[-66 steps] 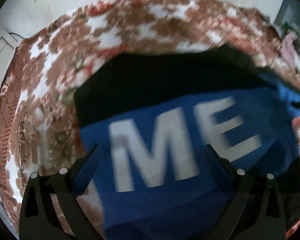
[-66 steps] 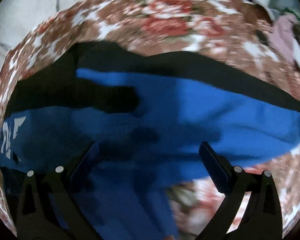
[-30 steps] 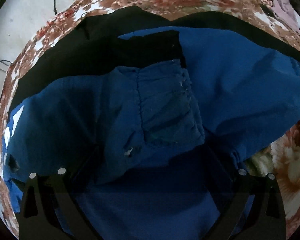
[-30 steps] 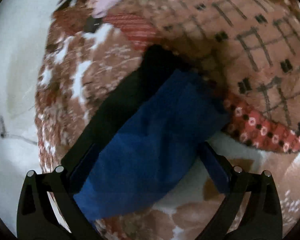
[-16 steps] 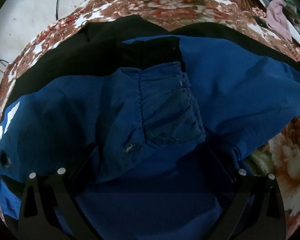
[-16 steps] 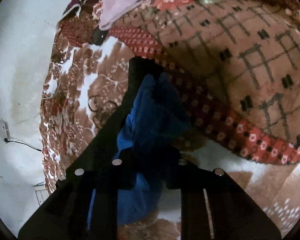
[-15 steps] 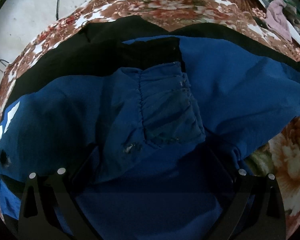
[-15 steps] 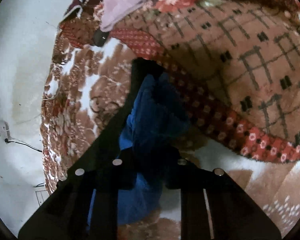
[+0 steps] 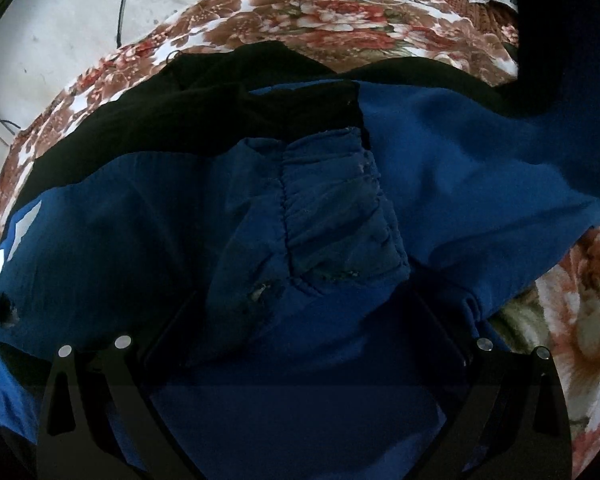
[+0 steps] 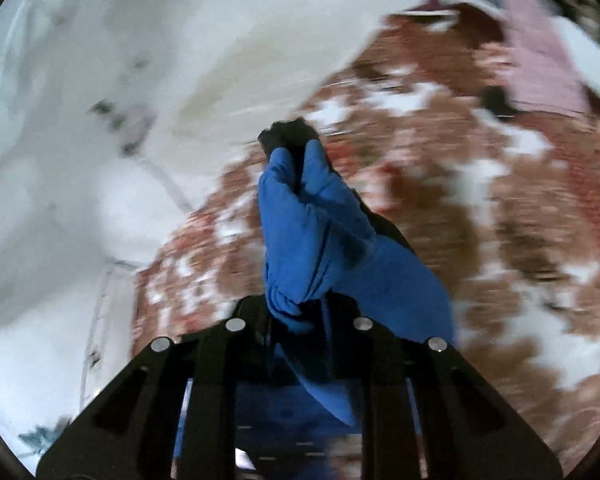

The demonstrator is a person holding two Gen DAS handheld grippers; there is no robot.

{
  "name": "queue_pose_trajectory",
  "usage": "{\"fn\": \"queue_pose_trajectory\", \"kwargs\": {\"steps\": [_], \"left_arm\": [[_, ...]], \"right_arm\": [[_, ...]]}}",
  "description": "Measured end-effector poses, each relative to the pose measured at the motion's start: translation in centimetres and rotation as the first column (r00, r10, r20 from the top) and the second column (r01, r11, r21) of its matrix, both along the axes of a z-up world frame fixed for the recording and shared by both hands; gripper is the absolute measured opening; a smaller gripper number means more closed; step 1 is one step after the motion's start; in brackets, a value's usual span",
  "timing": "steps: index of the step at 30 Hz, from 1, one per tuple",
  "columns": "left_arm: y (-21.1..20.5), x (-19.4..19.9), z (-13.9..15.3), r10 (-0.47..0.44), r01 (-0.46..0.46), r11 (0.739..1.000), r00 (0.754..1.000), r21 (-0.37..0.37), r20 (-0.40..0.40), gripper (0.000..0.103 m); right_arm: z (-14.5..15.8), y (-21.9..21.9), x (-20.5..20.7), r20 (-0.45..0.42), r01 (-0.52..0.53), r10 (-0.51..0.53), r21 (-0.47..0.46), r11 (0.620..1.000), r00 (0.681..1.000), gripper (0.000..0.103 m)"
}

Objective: Fold large clothes

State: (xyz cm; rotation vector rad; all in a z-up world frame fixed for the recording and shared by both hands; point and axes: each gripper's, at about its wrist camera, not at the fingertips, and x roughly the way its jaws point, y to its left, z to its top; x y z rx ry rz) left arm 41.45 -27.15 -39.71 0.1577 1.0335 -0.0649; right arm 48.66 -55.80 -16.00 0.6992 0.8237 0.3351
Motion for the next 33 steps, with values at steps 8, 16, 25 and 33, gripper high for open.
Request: {"fn": "queue_pose_trajectory", "kwargs": {"steps": [8, 16, 25, 33], "left_arm": [[-0.2, -0.2, 0.1, -0.010, 0.010, 1.000, 1.000, 0.025, 0.011, 0.099], [1.3, -3.3, 1.9, -0.103, 0.100, 0.994, 0.992, 0.043, 0.069, 0.098], [-0.8, -9.1, 3.3, -0.227, 0.216, 0.956, 0.973, 0.197, 0.035, 0.098], [2.1, -16.4, 5.4, -0.226, 0.207, 0.954, 0.972, 0.217, 0.064, 0.098]], "right_arm": [[4.3, 20.0, 2.9, 0.061, -0.288, 0.286, 0.031, 0.957, 0.956, 0.019], [-0.1, 39.2, 2.3, -0.045, -0.517, 0.516, -0.044, 0.855, 0.856, 0.019], [-12.5, 53.1, -1.1, -0.235, -0.617, 0.573, -0.208, 0.759, 0.785, 0.019], [-15.5, 60.5, -3.2, -0.258, -0.662, 0.610, -0.289, 0.691, 0.749, 0.019]]}}
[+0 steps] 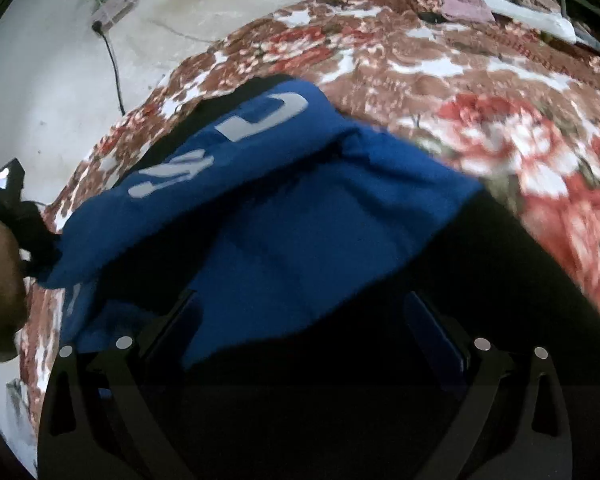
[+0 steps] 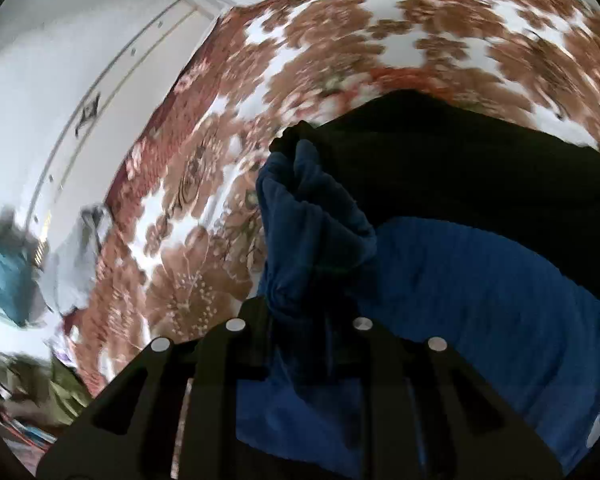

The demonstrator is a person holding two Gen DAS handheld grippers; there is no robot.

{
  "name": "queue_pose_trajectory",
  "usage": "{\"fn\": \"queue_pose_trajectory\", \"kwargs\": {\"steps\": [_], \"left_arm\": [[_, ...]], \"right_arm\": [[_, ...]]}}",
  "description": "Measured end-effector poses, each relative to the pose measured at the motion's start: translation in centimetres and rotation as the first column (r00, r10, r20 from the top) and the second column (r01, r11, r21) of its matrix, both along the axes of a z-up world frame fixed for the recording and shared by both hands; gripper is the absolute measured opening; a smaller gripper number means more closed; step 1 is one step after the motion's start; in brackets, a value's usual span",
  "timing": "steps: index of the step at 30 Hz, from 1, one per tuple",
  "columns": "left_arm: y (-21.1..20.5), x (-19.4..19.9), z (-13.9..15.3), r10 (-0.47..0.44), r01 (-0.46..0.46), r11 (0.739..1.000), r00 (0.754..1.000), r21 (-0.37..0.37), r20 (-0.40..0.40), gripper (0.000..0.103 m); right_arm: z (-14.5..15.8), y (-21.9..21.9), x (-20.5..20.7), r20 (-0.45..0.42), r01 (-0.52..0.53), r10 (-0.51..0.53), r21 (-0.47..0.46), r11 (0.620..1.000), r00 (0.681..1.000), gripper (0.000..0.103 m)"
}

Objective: Fold large clothes

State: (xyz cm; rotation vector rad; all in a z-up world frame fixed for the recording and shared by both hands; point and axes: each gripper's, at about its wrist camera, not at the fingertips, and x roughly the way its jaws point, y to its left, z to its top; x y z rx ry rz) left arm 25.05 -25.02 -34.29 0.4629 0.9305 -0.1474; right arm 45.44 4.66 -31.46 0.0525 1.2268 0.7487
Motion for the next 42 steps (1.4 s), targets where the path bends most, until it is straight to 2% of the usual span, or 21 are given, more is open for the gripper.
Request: {"fn": "queue_pose_trajectory", "kwargs": {"steps": [4, 6, 8, 9, 11, 12, 14, 17, 20, 22, 23, 25, 27, 30, 31, 34, 37, 38, 39, 40, 42], "left_arm": [[2.4, -1.7, -0.2, 0.011, -0.011, 0.999, 1.000, 0.047, -0.010, 0.098], [4.3, -2.7, 0.2, 0.041, -0.042, 0.997, 0.999, 0.059, 0.017, 0.098], [6.1, -3.8, 0.3, 0.059, -0.064, 0.993, 0.997, 0.099, 0.048, 0.098], [7.4, -4.8, 0.2, 0.058, -0.066, 0.988, 0.996, 0.136, 0.065, 0.098], [9.3, -6.1, 0.4, 0.059, -0.074, 0.982, 0.994, 0.175, 0.093, 0.098], [11.0, -7.2, 0.6, 0.057, -0.075, 0.977, 0.994, 0.198, 0.095, 0.098], [13.5, -8.4, 1.0, 0.066, -0.085, 0.976, 0.993, 0.202, 0.097, 0.098], [19.6, -9.5, 2.2, 0.168, -0.173, 0.978, 0.984, 0.113, 0.050, 0.098], [25.4, -8.5, 4.5, 0.263, -0.267, 0.962, 0.962, 0.061, 0.069, 0.098], [29.8, -5.5, 6.6, 0.362, -0.360, 0.932, 0.930, -0.049, 0.066, 0.098], [32.8, -3.2, 7.3, 0.430, -0.422, 0.895, 0.902, -0.146, 0.031, 0.098], [36.5, 0.7, 7.0, 0.493, -0.491, 0.830, 0.868, -0.264, -0.066, 0.098], [39.4, 5.2, 6.0, 0.502, -0.518, 0.803, 0.854, -0.294, -0.135, 0.098], [40.7, 10.4, 5.0, 0.485, -0.504, 0.816, 0.864, -0.282, -0.138, 0.098], [41.1, 11.9, 4.6, 0.485, -0.507, 0.812, 0.862, -0.289, -0.148, 0.098], [42.3, 14.9, 3.0, 0.493, -0.537, 0.779, 0.843, -0.323, -0.214, 0.098], [43.5, 16.9, 1.6, 0.489, -0.564, 0.730, 0.826, -0.387, -0.282, 0.098], [44.3, 17.4, 0.8, 0.492, -0.591, 0.690, 0.806, -0.418, -0.328, 0.098], [44.7, 17.7, 0.0, 0.481, -0.605, 0.665, 0.796, -0.438, -0.369, 0.096], [44.9, 18.2, -0.9, 0.463, -0.616, 0.650, 0.785, -0.445, -0.411, 0.079], [44.9, 18.8, -2.2, 0.431, -0.626, 0.653, 0.770, -0.426, -0.470, 0.046]], "right_arm": [[-1.2, 2.8, 0.0, 0.006, -0.022, 0.022, -0.043, 0.999, 1.000, 0.019], [-2.2, 3.9, 0.0, 0.001, -0.040, 0.040, -0.084, 0.996, 0.999, 0.020], [-3.1, 4.4, -0.2, -0.031, -0.070, 0.067, -0.130, 0.989, 0.997, 0.028], [-3.4, 4.5, -0.3, -0.050, -0.082, 0.076, -0.139, 0.987, 0.996, 0.037], [-3.4, 4.1, -0.8, -0.069, -0.100, 0.091, -0.142, 0.985, 0.993, 0.072], [-3.1, 3.9, -1.0, -0.060, -0.104, 0.096, -0.144, 0.984, 0.994, 0.078], [-1.5, 3.0, -1.5, -0.042, -0.120, 0.116, -0.125, 0.985, 0.992, 0.088], [2.4, 0.5, -1.7, 0.007, -0.145, 0.146, -0.050, 0.988, 0.989, 0.097], [6.4, -5.4, -0.5, 0.125, -0.097, 0.101, -0.037, 0.995, 0.987, 0.098], [7.0, -10.4, 1.1, 0.202, 0.010, 0.018, -0.139, 0.990, 0.979, 0.098], [6.8, -12.7, 2.0, 0.222, 0.068, -0.027, -0.178, 0.982, 0.975, 0.098], [5.3, -17.8, 3.7, 0.245, 0.172, -0.105, -0.269, 0.948, 0.964, 0.098], [3.3, -22.5, 4.8, 0.244, 0.244, -0.163, -0.356, 0.902, 0.956, 0.098], [1.5, -27.4, 5.0, 0.246, 0.313, -0.226, -0.415, 0.854, 0.942, 0.098], [1.0, -28.6, 4.9, 0.246, 0.329, -0.242, -0.431, 0.840, 0.939, 0.098], [-0.1, -31.9, 4.1, 0.243, 0.383, -0.304, -0.438, 0.813, 0.921, 0.098], [-1.2, -33.4, 3.3, 0.230, 0.413, -0.345, -0.436, 0.799, 0.910, 0.098], [-1.5, -33.5, 3.2, 0.231, 0.415, -0.346, -0.441, 0.796, 0.909, 0.098], [-1.8, -33.5, 3.2, 0.239, 0.415, -0.341, -0.448, 0.792, 0.909, 0.098], [-2.1, -33.4, 3.2, 0.251, 0.412, -0.330, -0.459, 0.787, 0.910, 0.098], [-3.3, -33.1, 3.5, 0.248, 0.396, -0.311, -0.488, 0.778, 0.917, 0.098]]}}
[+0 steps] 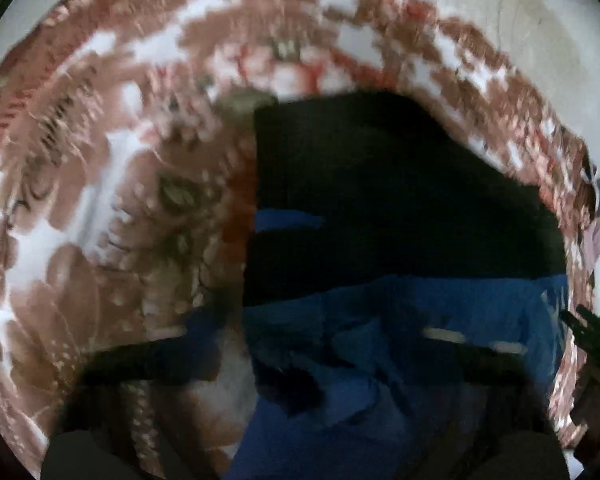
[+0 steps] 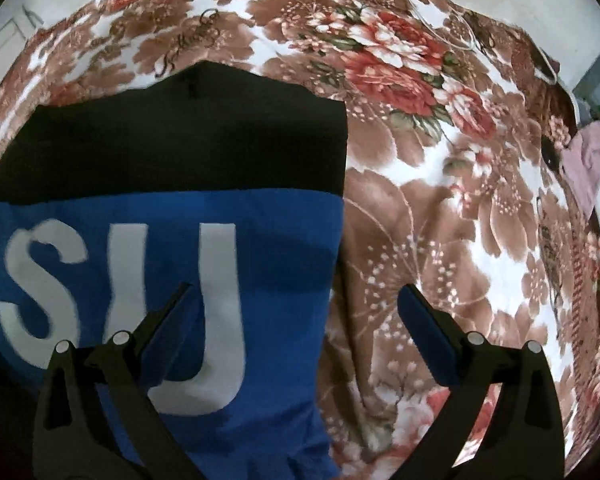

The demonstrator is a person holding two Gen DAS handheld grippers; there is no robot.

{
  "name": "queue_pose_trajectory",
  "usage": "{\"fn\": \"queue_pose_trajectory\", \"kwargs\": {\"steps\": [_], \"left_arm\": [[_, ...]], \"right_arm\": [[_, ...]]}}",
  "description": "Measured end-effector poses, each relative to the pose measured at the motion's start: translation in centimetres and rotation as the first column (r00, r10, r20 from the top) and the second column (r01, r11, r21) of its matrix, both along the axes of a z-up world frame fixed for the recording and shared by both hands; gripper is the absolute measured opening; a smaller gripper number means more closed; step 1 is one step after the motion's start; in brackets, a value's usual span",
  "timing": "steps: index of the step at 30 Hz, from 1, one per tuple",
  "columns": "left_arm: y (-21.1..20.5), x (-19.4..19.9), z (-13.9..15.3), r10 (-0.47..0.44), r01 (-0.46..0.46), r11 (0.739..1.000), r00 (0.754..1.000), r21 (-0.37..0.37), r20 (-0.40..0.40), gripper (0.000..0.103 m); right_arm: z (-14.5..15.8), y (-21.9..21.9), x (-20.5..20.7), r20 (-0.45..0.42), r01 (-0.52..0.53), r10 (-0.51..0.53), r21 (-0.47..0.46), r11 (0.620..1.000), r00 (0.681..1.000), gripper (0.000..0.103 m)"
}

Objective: Fold large clothes
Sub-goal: 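Grasp the jacket hem edge with both grippers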

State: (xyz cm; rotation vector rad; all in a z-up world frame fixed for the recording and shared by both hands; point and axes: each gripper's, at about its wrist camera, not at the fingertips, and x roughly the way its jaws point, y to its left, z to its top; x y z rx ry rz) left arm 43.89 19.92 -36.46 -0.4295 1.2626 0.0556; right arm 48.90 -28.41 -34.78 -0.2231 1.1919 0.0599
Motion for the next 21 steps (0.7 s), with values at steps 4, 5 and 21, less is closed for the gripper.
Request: {"fn": "queue_pose_trajectory", "kwargs": {"steps": [4, 5, 21], "left_arm": [[0.1, 0.4, 1.8, -0.025, 0.025, 0.999, 0.999, -0.022, 0.026, 0.040], [0.3, 0.7, 2.7, -0.028, 0.029, 0.999, 0.999, -0.018, 0.044, 0.039], [1.4, 2.2, 0.5, -0.114, 0.097, 0.961, 0.992, 0.259, 0.051, 0.090]], "right_arm": [[-0.3, -0.1, 1.3, 0.013, 0.028, -0.028, 0.032, 0.999, 1.000, 0.098], [0.0, -0.1, 1.6, 0.030, 0.027, -0.028, 0.031, 0.999, 0.999, 0.098], [-1.0, -1.9, 4.1, 0.045, 0.072, -0.075, 0.067, 0.995, 0.996, 0.098]]}}
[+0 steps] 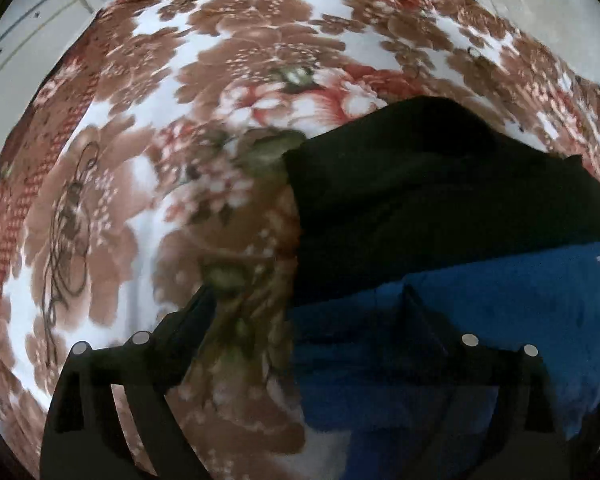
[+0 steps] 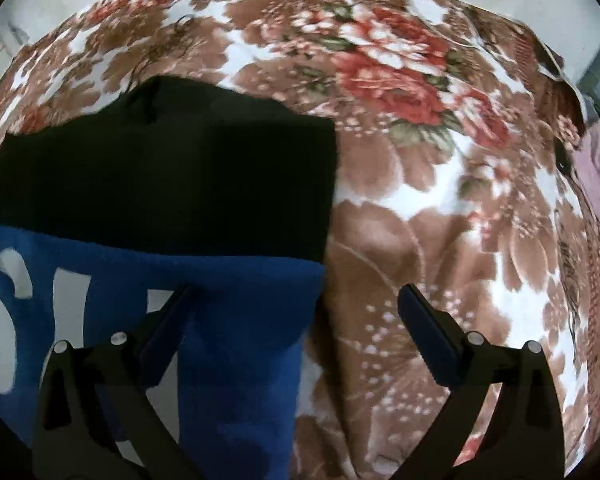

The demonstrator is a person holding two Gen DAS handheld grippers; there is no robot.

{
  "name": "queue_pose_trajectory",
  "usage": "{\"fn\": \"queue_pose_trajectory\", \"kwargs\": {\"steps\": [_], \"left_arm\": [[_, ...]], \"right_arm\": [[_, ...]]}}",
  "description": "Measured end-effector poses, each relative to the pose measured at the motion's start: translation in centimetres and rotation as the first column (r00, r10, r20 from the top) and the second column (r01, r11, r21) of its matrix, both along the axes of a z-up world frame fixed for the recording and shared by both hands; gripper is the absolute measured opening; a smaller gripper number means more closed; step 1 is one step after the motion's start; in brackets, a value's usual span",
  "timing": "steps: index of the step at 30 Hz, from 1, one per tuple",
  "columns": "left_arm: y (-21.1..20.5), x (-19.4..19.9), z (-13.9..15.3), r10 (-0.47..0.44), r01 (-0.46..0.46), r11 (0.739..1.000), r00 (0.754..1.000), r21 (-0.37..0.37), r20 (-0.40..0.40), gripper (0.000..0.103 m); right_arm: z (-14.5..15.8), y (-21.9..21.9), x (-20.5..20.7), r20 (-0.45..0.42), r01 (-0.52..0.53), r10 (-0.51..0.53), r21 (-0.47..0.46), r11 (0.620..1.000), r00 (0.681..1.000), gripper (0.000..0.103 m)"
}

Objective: Fold large clothes

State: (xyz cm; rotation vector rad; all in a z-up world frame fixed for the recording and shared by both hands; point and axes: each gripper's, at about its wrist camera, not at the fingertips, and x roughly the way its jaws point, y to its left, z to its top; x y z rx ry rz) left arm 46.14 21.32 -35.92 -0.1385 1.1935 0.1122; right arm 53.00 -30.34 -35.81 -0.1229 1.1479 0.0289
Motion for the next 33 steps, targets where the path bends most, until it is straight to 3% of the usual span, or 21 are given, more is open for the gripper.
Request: {"fn": "queue_pose_trajectory", "kwargs": {"steps": [1, 3, 5, 6, 8, 9, 12, 17, 19, 20, 23, 25, 28, 33], "left_arm": [[0.2, -0.4, 0.5, 0.006, -0.006, 1.000, 1.000, 0.019, 0.006, 0.093], [-0.3, -1.7, 3.2, -0.009, 0.001, 0.990, 0.998, 0.141, 0.059, 0.093], [-2.2, -3.2, 6.7, -0.056, 0.013, 0.959, 0.988, 0.282, 0.145, 0.096], [-2.9, -3.5, 8.0, -0.063, 0.009, 0.956, 0.982, 0.294, 0.177, 0.098], [-4.3, -4.1, 9.7, -0.051, -0.006, 0.967, 0.976, 0.256, 0.214, 0.098], [-5.3, -4.3, 10.0, -0.031, -0.012, 0.981, 0.976, 0.193, 0.217, 0.098], [-8.8, -4.3, 8.6, -0.040, 0.026, 0.997, 0.979, 0.069, 0.200, 0.098], [-13.3, -3.2, 1.8, -0.137, 0.130, 0.987, 0.988, 0.092, 0.070, 0.098], [-12.9, -3.2, -0.5, -0.156, 0.152, 0.982, 0.988, 0.115, 0.022, 0.098], [-12.0, -3.4, -1.0, -0.162, 0.160, 0.984, 0.986, 0.082, 0.027, 0.098], [-11.8, -4.2, -0.5, -0.205, 0.200, 0.974, 0.978, 0.105, 0.036, 0.098], [-12.6, -4.9, 1.2, -0.253, 0.244, 0.955, 0.967, 0.167, 0.037, 0.097], [-13.2, -7.1, 4.0, -0.285, 0.270, 0.947, 0.956, 0.174, 0.070, 0.098], [-12.9, -13.2, 6.6, -0.236, 0.231, 0.970, 0.971, 0.082, 0.051, 0.098]], "right_arm": [[0.9, 0.0, -0.3, 0.004, 0.009, -0.009, 0.006, 1.000, 1.000, 0.098], [2.7, 0.7, -1.2, 0.022, -0.002, 0.001, 0.051, 0.999, 1.000, 0.098], [4.4, 2.2, -2.4, 0.053, -0.027, 0.022, 0.105, 0.994, 0.998, 0.098], [5.4, 3.7, -3.2, 0.082, -0.062, 0.053, 0.123, 0.990, 0.995, 0.098], [6.3, 6.3, -4.2, 0.109, -0.128, 0.116, 0.112, 0.985, 0.987, 0.098], [6.5, 7.6, -4.6, 0.116, -0.159, 0.146, 0.113, 0.981, 0.982, 0.098], [5.5, 11.4, -5.7, 0.116, -0.248, 0.239, 0.078, 0.965, 0.964, 0.098], [0.5, 12.6, -6.0, 0.030, -0.301, 0.302, -0.028, 0.953, 0.953, 0.098], [-0.3, 10.9, -5.9, 0.027, -0.291, 0.291, 0.018, 0.956, 0.956, 0.098], [-0.3, 10.4, -5.9, 0.029, -0.295, 0.294, 0.030, 0.955, 0.955, 0.098], [0.2, 9.3, -6.4, 0.044, -0.298, 0.297, 0.027, 0.954, 0.954, 0.098], [1.0, 8.6, -6.9, 0.033, -0.271, 0.270, 0.052, 0.961, 0.962, 0.098], [2.7, 7.0, -8.2, 0.030, -0.214, 0.212, 0.076, 0.974, 0.977, 0.098], [4.6, 3.6, -12.5, 0.000, -0.109, 0.110, 0.117, 0.987, 0.994, 0.098]]}}
